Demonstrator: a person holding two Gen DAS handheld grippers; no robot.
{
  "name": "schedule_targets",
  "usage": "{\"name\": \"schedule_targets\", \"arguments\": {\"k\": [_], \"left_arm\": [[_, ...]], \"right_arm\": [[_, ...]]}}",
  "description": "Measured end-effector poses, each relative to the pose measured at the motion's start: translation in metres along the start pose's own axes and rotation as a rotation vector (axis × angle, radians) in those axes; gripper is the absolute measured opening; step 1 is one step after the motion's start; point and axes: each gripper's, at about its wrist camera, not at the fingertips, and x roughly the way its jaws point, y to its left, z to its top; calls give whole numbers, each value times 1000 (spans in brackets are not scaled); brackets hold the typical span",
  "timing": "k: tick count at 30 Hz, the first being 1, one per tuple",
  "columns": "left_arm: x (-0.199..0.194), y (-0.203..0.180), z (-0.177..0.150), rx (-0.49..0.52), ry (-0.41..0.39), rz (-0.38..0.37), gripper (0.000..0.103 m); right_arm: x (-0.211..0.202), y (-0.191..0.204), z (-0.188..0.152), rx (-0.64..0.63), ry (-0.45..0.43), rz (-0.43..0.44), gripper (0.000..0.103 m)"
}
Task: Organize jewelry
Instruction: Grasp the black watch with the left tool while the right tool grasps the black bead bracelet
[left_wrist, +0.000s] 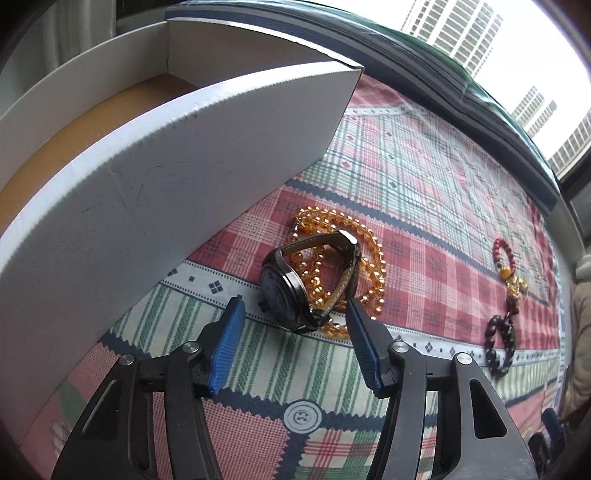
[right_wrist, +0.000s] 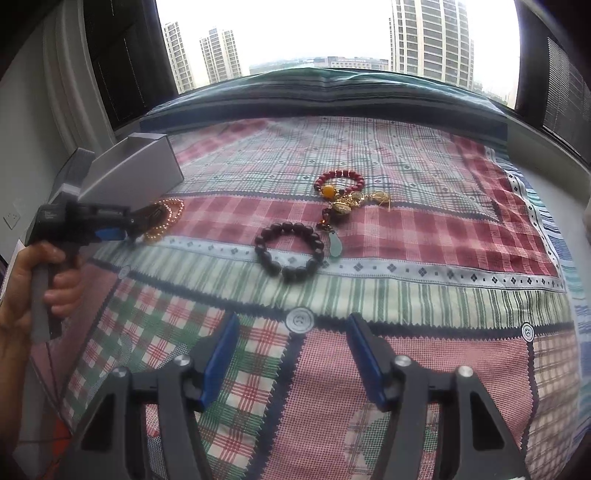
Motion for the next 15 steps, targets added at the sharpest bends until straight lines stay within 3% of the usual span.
{"name": "schedule_targets", "arguments": {"k": [4, 6, 9, 10, 12, 15], "left_arm": [[-6, 8, 9, -32, -31, -14, 63], [3, 8, 15, -44, -28, 1, 58], [20, 7, 20, -63, 9, 4, 25], [22, 7, 20, -65, 4, 2, 18], [25, 8, 18, -55, 14, 3, 12], [19, 13, 12, -47, 25, -20, 11]], "right_arm": [[2, 0, 2, 1, -2, 2, 61], [6, 3, 1, -3, 9, 9, 61], [11, 8, -2, -10, 22, 26, 61], [12, 10, -2, -13, 23, 30, 61], [12, 11, -1, -22, 21, 31, 61], [17, 10, 6, -54, 21, 26, 61]]}}
